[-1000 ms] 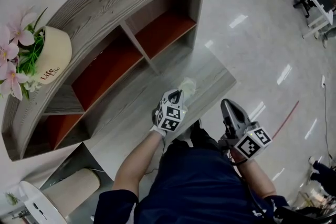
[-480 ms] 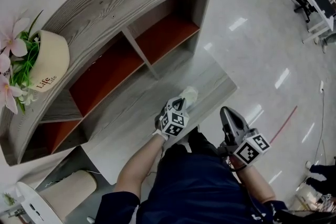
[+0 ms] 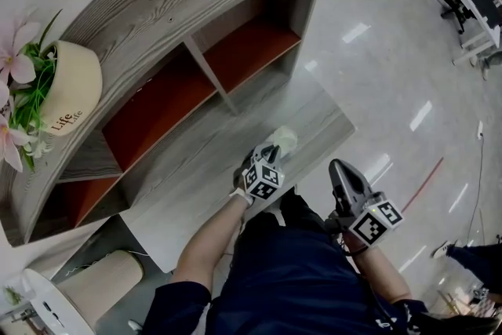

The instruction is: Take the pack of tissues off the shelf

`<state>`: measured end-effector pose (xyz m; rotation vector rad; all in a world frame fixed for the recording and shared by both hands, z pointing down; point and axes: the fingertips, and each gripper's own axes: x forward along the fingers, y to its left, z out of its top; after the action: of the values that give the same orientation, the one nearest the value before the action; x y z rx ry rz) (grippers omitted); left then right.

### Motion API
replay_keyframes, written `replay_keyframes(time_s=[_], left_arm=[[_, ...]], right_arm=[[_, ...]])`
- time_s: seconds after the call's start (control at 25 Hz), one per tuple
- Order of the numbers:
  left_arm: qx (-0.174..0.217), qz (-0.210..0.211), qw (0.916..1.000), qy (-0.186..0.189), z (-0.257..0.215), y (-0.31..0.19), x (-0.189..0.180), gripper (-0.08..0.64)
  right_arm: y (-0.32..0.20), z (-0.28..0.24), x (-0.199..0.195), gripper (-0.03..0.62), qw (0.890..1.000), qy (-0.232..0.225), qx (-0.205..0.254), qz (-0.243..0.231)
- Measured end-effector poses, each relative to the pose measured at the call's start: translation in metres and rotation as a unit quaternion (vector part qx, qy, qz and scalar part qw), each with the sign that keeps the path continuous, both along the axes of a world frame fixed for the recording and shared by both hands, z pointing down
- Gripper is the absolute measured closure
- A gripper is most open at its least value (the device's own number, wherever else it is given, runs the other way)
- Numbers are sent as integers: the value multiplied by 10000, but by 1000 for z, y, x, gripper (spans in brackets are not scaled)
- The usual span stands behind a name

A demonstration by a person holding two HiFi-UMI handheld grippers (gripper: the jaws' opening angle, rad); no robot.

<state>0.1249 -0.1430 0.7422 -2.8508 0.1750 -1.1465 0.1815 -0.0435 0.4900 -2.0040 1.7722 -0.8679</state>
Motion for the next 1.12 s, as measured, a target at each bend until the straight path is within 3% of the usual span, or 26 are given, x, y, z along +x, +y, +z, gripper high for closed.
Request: replay_keyframes(time_s=[0.16,0.32,0.52,0.84,1.12], left_arm=[[22,19,10000,-84,4,1,-1,523],[99,-28,9999,-76,0,-2,-1,421],[126,-160,9997,142,-14,-5,-5,359],[102,-627,9929,1010,-82,-23,-20,347],[238,-1010,9700,2201,-201,-34,-50,348]], right_arm=[[1,0,-2,580,10000,-7,6,-14],[1,-1,-2,580,10000,-9,45,-27],[1,-4,-7,580,9999,1,81,-84],[-2,-11,-13,580,9996,52,188,-203],[-12,-26,-17,580,9986,190,347,-354]])
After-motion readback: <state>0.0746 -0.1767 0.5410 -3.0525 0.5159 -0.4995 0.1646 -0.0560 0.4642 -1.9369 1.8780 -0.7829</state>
